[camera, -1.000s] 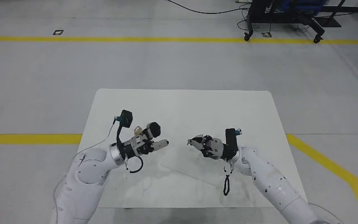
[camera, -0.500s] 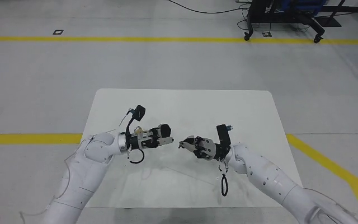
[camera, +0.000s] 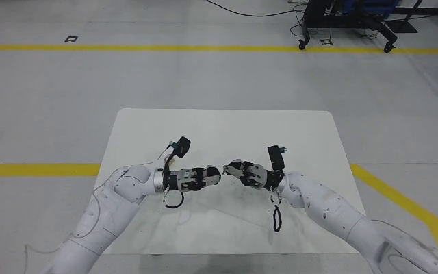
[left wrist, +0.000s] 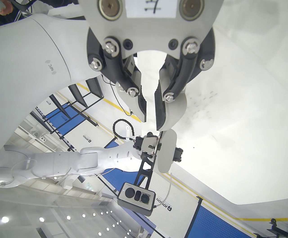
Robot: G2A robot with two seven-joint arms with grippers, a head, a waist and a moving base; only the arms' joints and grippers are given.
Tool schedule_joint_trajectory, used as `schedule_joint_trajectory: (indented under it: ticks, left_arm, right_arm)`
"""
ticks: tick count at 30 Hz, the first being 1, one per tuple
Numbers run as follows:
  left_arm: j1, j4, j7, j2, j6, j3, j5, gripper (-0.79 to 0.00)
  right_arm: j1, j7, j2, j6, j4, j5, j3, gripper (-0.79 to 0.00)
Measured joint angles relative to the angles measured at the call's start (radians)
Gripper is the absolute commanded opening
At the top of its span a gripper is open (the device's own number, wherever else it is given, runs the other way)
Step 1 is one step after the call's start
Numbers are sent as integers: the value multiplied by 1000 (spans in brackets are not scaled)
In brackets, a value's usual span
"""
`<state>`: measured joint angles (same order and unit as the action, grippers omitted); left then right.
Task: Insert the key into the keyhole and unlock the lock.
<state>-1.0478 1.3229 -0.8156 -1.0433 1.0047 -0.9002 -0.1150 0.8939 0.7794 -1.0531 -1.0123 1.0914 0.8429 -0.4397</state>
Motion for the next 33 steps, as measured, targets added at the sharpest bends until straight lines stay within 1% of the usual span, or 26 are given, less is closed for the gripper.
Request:
schedule_joint_trajectory:
  ticks: [3, 7, 15, 21, 29, 31, 32, 33]
  left_arm:
    - [23, -11, 6, 16, 6, 37, -30, -579]
    - [50, -36, 8, 30, 8, 63, -55, -533]
    - [76, -51, 8, 44, 8, 84, -76, -539]
    - [80, -51, 13, 43, 8, 88, -39, -560]
    - [80, -52, 32, 37, 8, 89, -7, -637]
    - [81, -51, 31, 35, 8, 94, -1, -693]
    - [82, -53, 31, 34, 8, 95, 0, -760]
    - [83, -57, 33, 33, 8, 97, 0, -785]
  right_arm:
    - [-7, -1, -5, 0, -8, -5, 10, -785]
    - [-15, 4, -10, 0, -16, -10, 22, -785]
    - [-33, 15, -11, 0, -7, -24, 58, -785]
    - [-63, -14, -16, 0, -12, -65, 101, -785]
    - [-94, -45, -27, 0, -29, -107, 130, -785]
    - [-98, -50, -29, 0, -33, -113, 134, -785]
    - [-100, -52, -30, 0, -35, -115, 136, -785]
    - [-102, -53, -31, 0, -37, -118, 138, -785]
